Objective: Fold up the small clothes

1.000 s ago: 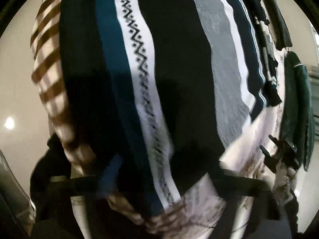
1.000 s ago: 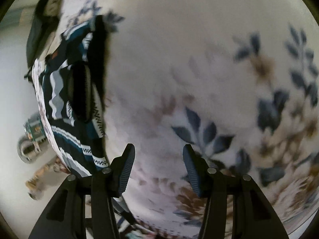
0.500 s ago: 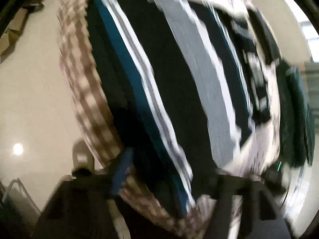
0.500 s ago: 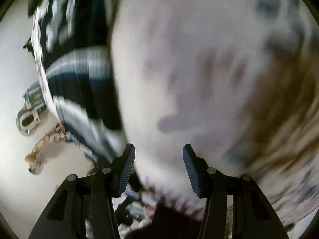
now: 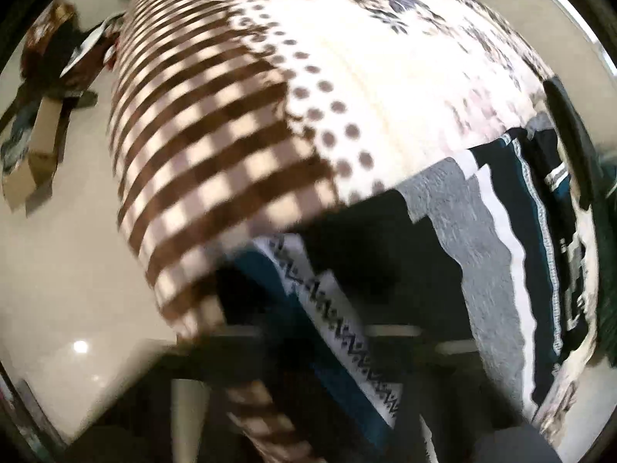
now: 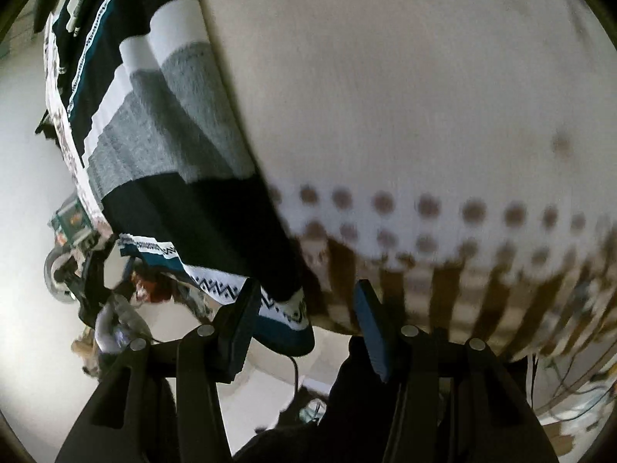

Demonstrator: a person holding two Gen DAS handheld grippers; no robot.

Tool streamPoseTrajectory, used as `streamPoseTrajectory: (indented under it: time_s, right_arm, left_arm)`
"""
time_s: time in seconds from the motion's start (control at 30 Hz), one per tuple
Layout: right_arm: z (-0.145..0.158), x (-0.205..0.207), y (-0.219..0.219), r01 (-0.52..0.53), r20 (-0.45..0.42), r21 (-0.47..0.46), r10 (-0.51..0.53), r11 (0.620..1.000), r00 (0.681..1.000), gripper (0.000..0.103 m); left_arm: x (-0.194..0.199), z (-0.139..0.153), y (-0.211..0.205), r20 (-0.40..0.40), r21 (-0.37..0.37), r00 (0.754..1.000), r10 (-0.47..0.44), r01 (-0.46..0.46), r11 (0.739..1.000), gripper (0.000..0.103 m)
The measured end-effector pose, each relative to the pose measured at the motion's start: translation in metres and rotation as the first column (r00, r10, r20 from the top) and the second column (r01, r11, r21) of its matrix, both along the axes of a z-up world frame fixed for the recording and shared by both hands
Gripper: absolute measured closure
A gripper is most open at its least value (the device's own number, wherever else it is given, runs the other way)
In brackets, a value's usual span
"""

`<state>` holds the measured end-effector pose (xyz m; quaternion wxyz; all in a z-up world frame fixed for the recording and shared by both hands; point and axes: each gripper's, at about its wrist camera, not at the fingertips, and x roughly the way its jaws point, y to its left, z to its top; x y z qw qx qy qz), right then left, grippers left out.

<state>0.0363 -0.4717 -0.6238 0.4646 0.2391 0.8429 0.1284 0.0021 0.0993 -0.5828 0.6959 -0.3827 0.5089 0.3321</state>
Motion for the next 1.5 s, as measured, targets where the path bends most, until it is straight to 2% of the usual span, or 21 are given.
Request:
streamPoseTrajectory:
  time_s: [0.1,0.27,0.4,0.6,0.63,0.67,0.87,0.93,1.0,1.07,1.1,1.13,1.17,1.2,1.27,1.33,1.43,1.47,1.5]
  right_arm:
    - [0.005,-0.017,-0.004,0.046,0.017,-0.024,-0.046,0.999,0.999,0.051]
    - [0.009,-0.034,0.002,0.088,0.034,-0.041,-0.087,0.995,0.996,0.051]
    - [0.011,-0.045,0.006,0.099,0.045,-0.060,-0.097,0.993,0.994,0.051]
    - [0.001,-0.054,0.016,0.153,0.045,-0.045,-0.151,0.987,0.988,0.051]
    - [0.000,-0.056,0.021,0.161,0.058,-0.037,-0.159,0.986,0.986,0.080]
    - [0.002,-0.058,0.024,0.152,0.086,-0.064,-0.146,0.986,0.985,0.097]
    - [0.013,-0.074,0.050,0.050,0.138,-0.152,-0.029,0.987,0.990,0.098]
    - [0.010,-0.072,0.059,0.015,0.130,-0.165,0.007,0.986,0.992,0.097]
    - [0.007,-0.065,0.068,-0.065,0.132,-0.198,0.093,0.978,0.987,0.095]
    - [0.008,-0.057,0.077,-0.116,0.109,-0.190,0.138,0.975,0.984,0.075]
    - [0.011,-0.055,0.077,-0.114,0.095,-0.158,0.130,0.981,0.987,0.067]
    - [0.015,-0.052,0.076,-0.103,0.088,-0.128,0.114,0.986,0.989,0.047]
    - [0.024,-0.047,0.070,-0.090,0.089,-0.107,0.100,0.990,0.991,0.036]
    - [0.032,-0.043,0.061,-0.083,0.096,-0.094,0.092,0.992,0.991,0.036]
    - [0.049,-0.033,0.049,-0.072,0.105,-0.076,0.080,0.994,0.991,0.036]
    - [0.064,-0.019,0.030,-0.053,0.112,-0.065,0.060,0.996,0.992,0.036]
    - [0.085,0.013,0.002,-0.017,0.133,-0.048,0.023,0.999,0.991,0.036]
    - [0.093,0.032,-0.012,-0.010,0.155,-0.045,0.017,0.999,0.988,0.036]
    - [0.094,0.047,-0.021,-0.011,0.168,-0.044,0.018,0.999,0.986,0.036]
  left_arm:
    - [0.000,0.006,0.015,0.054,0.001,0.998,0.030,-0.030,1.000,0.100]
    - [-0.022,0.016,0.041,0.129,-0.045,0.988,0.086,-0.081,0.996,0.100]
    - [-0.029,0.015,0.058,0.149,-0.075,0.985,0.088,-0.077,0.994,0.100]
    - [-0.028,0.014,0.058,0.149,-0.070,0.988,0.040,-0.029,0.997,0.100]
    - [-0.030,0.014,0.059,0.153,-0.075,0.987,0.045,-0.034,0.997,0.100]
    - [-0.031,0.015,0.059,0.155,-0.076,0.987,0.048,-0.036,0.996,0.100]
    - [-0.044,0.005,0.064,0.154,-0.107,0.986,0.063,-0.047,0.993,0.100]
    - [-0.040,-0.001,0.064,0.139,-0.123,0.990,0.032,-0.015,0.992,0.099]
    - [-0.032,0.005,0.059,0.105,-0.128,0.994,-0.015,0.028,0.991,0.096]
    - [-0.024,0.017,0.049,0.055,-0.103,0.995,-0.087,0.092,0.990,0.095]
    - [-0.021,0.029,0.040,0.034,-0.063,0.990,-0.137,0.139,0.988,0.095]
    - [-0.018,0.045,0.027,0.024,-0.012,0.981,-0.191,0.192,0.981,0.089]
    - [-0.017,0.062,0.011,0.000,0.050,0.969,-0.246,0.245,0.968,0.079]
    - [-0.017,0.075,-0.004,-0.016,0.089,0.959,-0.283,0.283,0.955,0.073]
    - [-0.019,0.095,-0.034,-0.005,0.114,0.937,-0.348,0.346,0.931,0.049]
    - [-0.019,0.112,-0.077,-0.005,0.127,0.910,-0.415,0.412,0.902,0.041]
    - [-0.006,0.121,-0.161,-0.011,0.097,0.824,-0.566,0.565,0.820,0.041]
    - [0.000,0.119,-0.192,-0.018,0.077,0.784,-0.621,0.620,0.781,0.041]
    - [0.007,0.111,-0.236,-0.034,0.047,0.723,-0.690,0.691,0.721,0.041]
